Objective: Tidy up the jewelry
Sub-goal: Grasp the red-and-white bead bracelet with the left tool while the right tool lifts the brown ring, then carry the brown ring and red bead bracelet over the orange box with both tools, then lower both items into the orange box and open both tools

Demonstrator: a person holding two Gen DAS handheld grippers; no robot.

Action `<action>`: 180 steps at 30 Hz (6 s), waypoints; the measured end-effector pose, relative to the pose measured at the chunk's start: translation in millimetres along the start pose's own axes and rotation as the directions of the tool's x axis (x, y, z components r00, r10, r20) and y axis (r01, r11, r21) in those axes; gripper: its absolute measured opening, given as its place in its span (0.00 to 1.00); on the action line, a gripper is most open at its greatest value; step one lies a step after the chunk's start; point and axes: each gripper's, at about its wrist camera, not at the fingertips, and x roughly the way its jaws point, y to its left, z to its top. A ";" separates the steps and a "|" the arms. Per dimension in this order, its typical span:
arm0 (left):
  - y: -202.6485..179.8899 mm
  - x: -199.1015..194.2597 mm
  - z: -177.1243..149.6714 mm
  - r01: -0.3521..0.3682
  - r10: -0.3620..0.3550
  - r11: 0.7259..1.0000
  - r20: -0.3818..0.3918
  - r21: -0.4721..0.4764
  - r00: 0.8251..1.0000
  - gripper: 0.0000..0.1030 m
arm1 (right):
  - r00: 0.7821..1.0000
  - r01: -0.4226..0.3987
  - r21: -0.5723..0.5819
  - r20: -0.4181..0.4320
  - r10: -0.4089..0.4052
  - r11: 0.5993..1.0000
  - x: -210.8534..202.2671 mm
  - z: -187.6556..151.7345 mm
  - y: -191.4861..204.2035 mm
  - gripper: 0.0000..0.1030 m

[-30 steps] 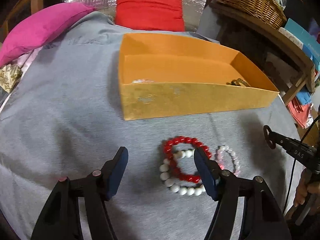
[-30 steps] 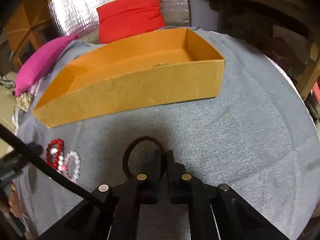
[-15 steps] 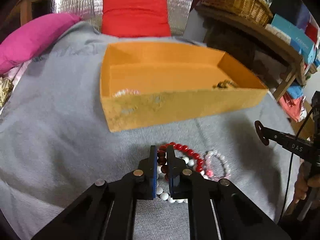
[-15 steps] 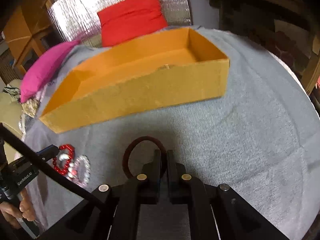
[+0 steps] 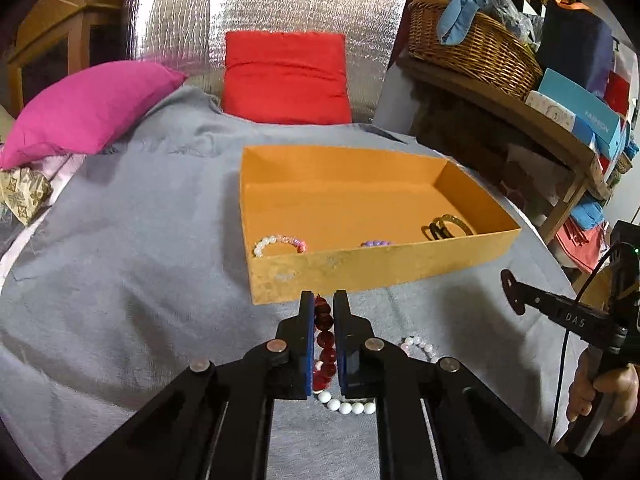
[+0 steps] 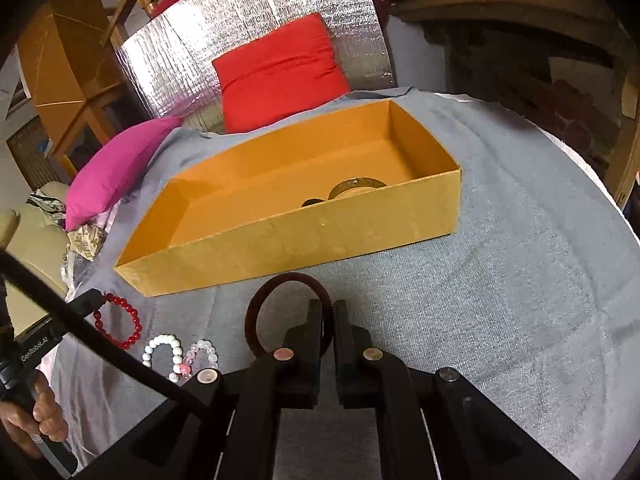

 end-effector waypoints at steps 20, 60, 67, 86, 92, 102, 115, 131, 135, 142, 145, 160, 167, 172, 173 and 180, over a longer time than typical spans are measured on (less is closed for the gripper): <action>-17.6 -10.2 0.9 -0.260 0.251 0.957 0.079 0.131 0.965 0.09 | 0.999 -0.041 -0.046 0.023 0.042 0.998 0.1 -3.7 27.4 0.05; 21.1 -44.9 -0.9 -0.412 0.397 0.906 0.152 0.091 0.905 0.09 | 0.993 -0.112 -0.099 0.033 0.116 0.989 15.9 -13.5 86.0 0.05; 13.2 -41.1 0.1 -0.406 0.389 0.908 0.152 0.102 0.909 0.09 | 0.993 -0.107 -0.096 0.044 0.112 0.990 10.6 -11.7 80.3 0.06; -8.8 -31.1 5.6 -0.377 0.358 0.919 0.157 0.118 0.921 0.09 | 0.993 -0.089 -0.065 0.074 0.094 0.994 -5.0 -4.3 52.7 0.06; -17.5 -32.4 11.1 -0.366 0.344 0.923 0.174 0.118 0.923 0.09 | 0.992 -0.077 -0.050 0.092 0.082 0.996 -11.7 0.6 38.8 0.05; -37.0 -44.9 29.7 -0.340 0.306 0.934 0.242 0.112 0.921 0.09 | 0.988 -0.070 -0.028 0.133 0.073 0.997 -22.0 14.2 20.6 0.05; -45.2 -58.5 56.3 -0.309 0.271 0.948 0.310 0.081 0.911 0.09 | 0.975 -0.131 0.019 0.184 0.126 0.991 -21.7 39.5 20.4 0.06; -48.5 -29.3 78.6 -0.307 0.273 0.948 0.284 0.082 0.919 0.09 | 0.967 -0.171 0.022 0.197 0.164 0.985 9.8 71.6 38.2 0.06; -45.9 -18.3 84.8 -0.322 0.289 0.943 0.275 0.086 0.917 0.09 | 0.969 -0.174 0.016 0.178 0.168 0.985 25.9 77.9 42.8 0.06; -38.3 10.9 91.3 -0.341 0.311 0.934 0.235 0.103 0.921 0.09 | 0.977 -0.159 0.008 0.142 0.156 0.987 55.8 85.7 50.3 0.06; -34.3 21.3 93.7 -0.344 0.315 0.933 0.221 0.106 0.923 0.09 | 0.980 -0.152 0.009 0.129 0.149 0.988 66.9 87.6 51.9 0.06; -11.4 70.1 85.8 -0.329 0.319 0.939 0.103 0.101 0.942 0.09 | 0.993 -0.086 -0.032 0.080 0.088 0.996 99.0 83.6 63.7 0.07; -6.5 80.1 79.3 -0.352 0.348 0.930 0.052 0.106 0.936 0.34 | 0.995 -0.056 -0.048 0.078 0.060 0.997 100.1 83.6 66.2 0.11; -1.3 71.6 80.9 -0.381 0.376 0.920 0.065 0.095 0.924 0.51 | 0.992 -0.083 -0.005 0.100 0.083 0.997 90.6 86.7 55.1 0.29; -0.3 69.9 81.3 -0.384 0.379 0.919 0.065 0.092 0.923 0.52 | 0.991 -0.088 0.001 0.104 0.087 0.996 88.0 87.5 53.1 0.29; 1.2 45.9 75.2 -0.432 0.426 0.895 0.075 0.107 0.901 0.58 | 0.983 -0.091 0.008 0.163 0.089 0.996 52.7 89.9 42.1 0.29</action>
